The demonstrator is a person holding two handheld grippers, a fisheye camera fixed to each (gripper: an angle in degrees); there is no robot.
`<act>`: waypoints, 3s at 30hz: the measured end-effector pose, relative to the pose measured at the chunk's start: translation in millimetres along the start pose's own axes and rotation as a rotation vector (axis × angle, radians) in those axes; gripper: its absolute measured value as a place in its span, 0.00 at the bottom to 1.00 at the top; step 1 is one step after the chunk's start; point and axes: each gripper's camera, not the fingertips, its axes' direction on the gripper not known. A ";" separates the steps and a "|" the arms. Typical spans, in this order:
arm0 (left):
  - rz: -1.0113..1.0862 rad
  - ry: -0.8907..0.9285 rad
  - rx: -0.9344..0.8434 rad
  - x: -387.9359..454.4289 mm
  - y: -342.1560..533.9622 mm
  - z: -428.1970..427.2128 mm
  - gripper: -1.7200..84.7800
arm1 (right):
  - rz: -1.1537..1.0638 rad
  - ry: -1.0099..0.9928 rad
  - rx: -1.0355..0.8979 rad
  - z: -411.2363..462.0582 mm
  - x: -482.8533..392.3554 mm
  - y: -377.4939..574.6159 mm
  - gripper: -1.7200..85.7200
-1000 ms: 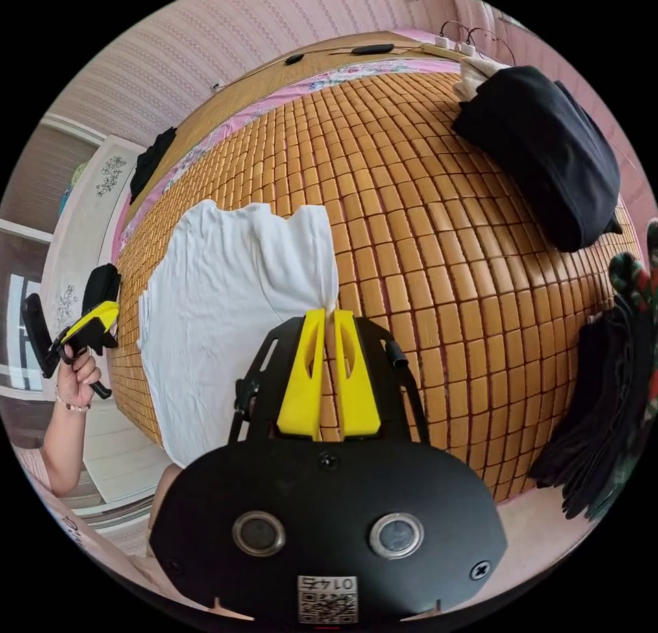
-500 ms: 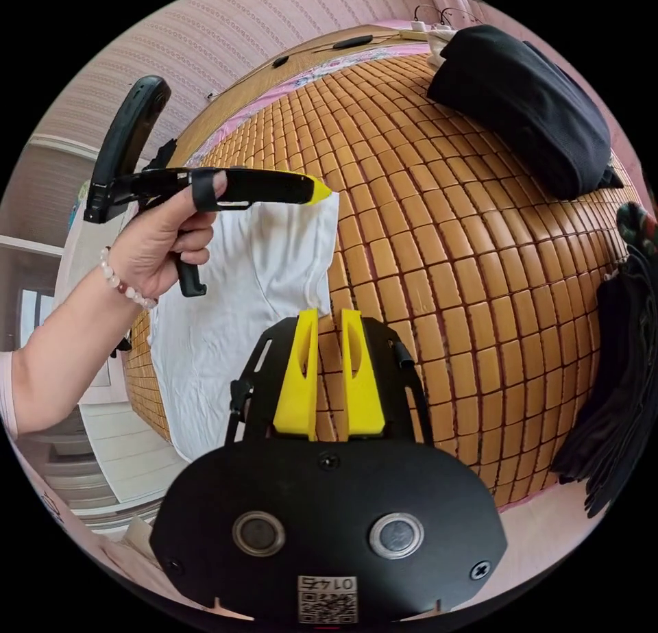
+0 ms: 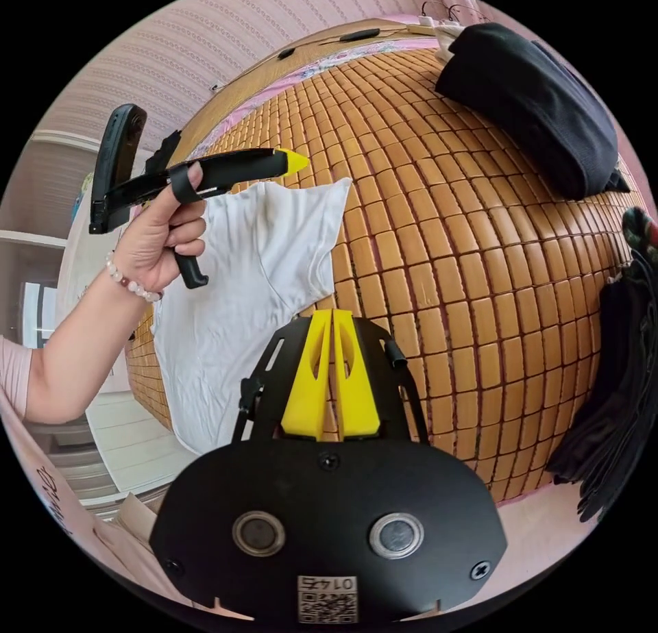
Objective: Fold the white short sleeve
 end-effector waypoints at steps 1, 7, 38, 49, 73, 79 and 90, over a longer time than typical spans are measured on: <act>-0.034 -0.007 0.042 -9.2 23.4 -25.8 0.08 | -0.029 0.017 -0.004 -11.8 -9.9 -6.4 0.02; -0.361 -0.219 0.145 -76.2 188.3 -147.6 0.07 | -0.240 0.032 -0.009 -49.8 -98.2 -56.7 0.02; -0.887 -0.401 0.330 -157.9 518.4 -301.5 0.03 | -1.009 -0.046 -0.256 -4.1 -614.7 -243.2 0.02; -0.952 -0.376 0.338 -154.8 558.9 -306.4 0.03 | -1.091 0.084 -0.271 -25.3 -636.8 -237.1 0.02; -0.990 -0.363 0.417 -142.1 586.7 -316.6 0.03 | -1.037 0.091 -0.198 -15.6 -609.9 -194.0 0.06; -0.864 -0.360 0.502 -118.8 561.6 -329.3 0.04 | -0.807 -0.197 -0.069 -69.9 -521.8 -214.2 0.03; -0.554 -0.248 0.280 -67.8 496.2 -283.5 0.08 | -0.448 -0.010 -0.102 -96.2 -321.4 -182.3 0.05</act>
